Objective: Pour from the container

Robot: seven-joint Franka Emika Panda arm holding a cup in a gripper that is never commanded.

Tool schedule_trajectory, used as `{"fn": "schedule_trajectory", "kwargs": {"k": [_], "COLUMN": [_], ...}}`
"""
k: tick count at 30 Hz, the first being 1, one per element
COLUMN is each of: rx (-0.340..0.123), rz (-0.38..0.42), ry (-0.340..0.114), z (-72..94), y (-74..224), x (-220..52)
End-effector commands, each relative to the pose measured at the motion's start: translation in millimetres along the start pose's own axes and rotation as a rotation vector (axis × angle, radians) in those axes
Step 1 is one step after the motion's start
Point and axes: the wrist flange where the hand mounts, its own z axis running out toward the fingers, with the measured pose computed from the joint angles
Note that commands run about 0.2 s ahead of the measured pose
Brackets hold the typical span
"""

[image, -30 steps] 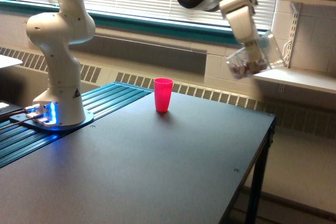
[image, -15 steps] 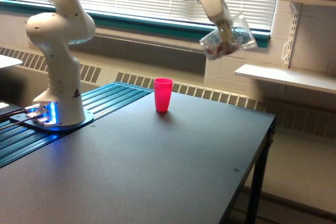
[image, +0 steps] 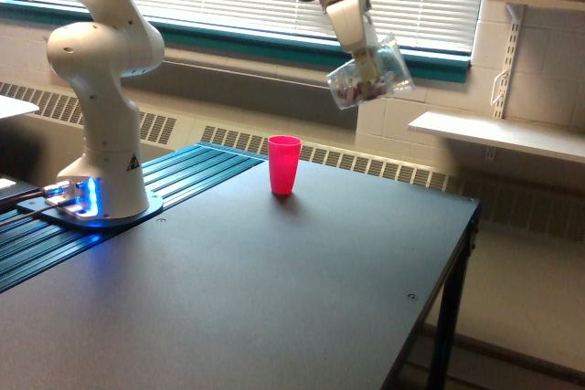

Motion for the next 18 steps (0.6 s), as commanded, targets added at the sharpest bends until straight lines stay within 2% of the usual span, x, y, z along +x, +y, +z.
{"fn": "schedule_trajectory", "kwargs": {"k": [1,7,18], "rx": [0.029,0.061,0.075], "rz": [-0.082,-0.123,-0.226], "ry": [-0.053,-0.113,-0.191], "z": [-10.2,-19.3,-29.5], "y": [-25,-37,-51], "x": [-44,-77,-132]}}
